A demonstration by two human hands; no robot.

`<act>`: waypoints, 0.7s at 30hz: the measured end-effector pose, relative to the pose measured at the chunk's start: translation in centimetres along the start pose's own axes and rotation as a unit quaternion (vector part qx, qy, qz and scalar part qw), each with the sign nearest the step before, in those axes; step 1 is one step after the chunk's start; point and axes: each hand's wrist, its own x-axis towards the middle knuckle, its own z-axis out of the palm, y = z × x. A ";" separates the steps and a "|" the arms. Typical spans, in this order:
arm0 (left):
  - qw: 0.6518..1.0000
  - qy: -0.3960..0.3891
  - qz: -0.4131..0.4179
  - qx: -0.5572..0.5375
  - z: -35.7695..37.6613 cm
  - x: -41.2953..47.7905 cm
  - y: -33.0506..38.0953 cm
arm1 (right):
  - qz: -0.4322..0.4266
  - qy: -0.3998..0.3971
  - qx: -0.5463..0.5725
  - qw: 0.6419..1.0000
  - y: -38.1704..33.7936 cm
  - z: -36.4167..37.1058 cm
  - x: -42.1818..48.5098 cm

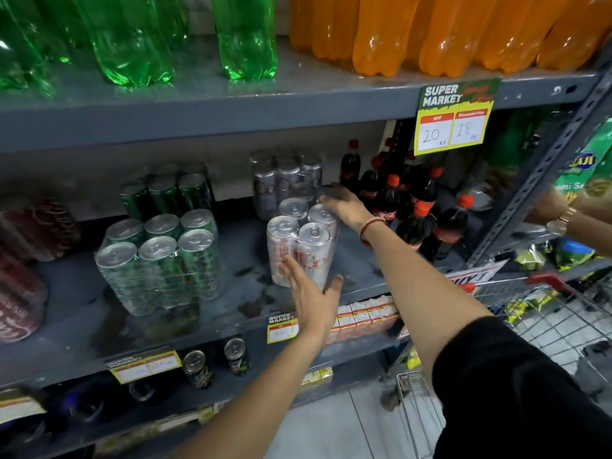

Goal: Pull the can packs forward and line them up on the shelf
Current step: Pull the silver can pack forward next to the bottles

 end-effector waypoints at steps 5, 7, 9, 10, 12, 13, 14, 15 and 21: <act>0.999 -0.011 -0.003 0.040 -1.9 3.1 -0.6 | -0.047 0.112 0.039 0.992 1.1 0.5 -1.4; 0.998 -0.010 0.021 0.056 -3.6 5.3 -1.3 | -0.057 0.187 0.024 0.980 2.0 1.3 -2.4; 0.996 -0.027 0.033 0.081 -5.2 7.1 -2.0 | -0.053 0.245 0.016 0.968 2.5 2.3 -3.7; 0.994 -0.039 0.035 0.092 -5.8 7.8 -2.4 | -0.047 0.263 0.015 0.964 2.5 2.6 -4.2; 0.992 -0.052 0.050 0.100 -6.5 8.6 -3.0 | -0.051 0.269 0.021 0.962 2.7 2.7 -4.7; 0.992 -0.051 0.055 0.101 -6.6 8.7 -3.2 | -0.058 0.257 0.034 0.964 2.9 2.5 -4.8; 0.992 -0.051 0.056 0.102 -6.6 8.7 -3.6 | -0.062 0.246 0.062 0.965 3.4 2.1 -4.7; 0.992 -0.049 0.051 0.106 -6.6 8.6 -4.0 | -0.057 0.233 0.101 0.966 4.0 1.7 -4.7; 0.980 -0.055 0.032 0.187 -6.2 7.8 -5.3 | 0.019 -0.001 0.230 0.973 8.4 0.2 -5.2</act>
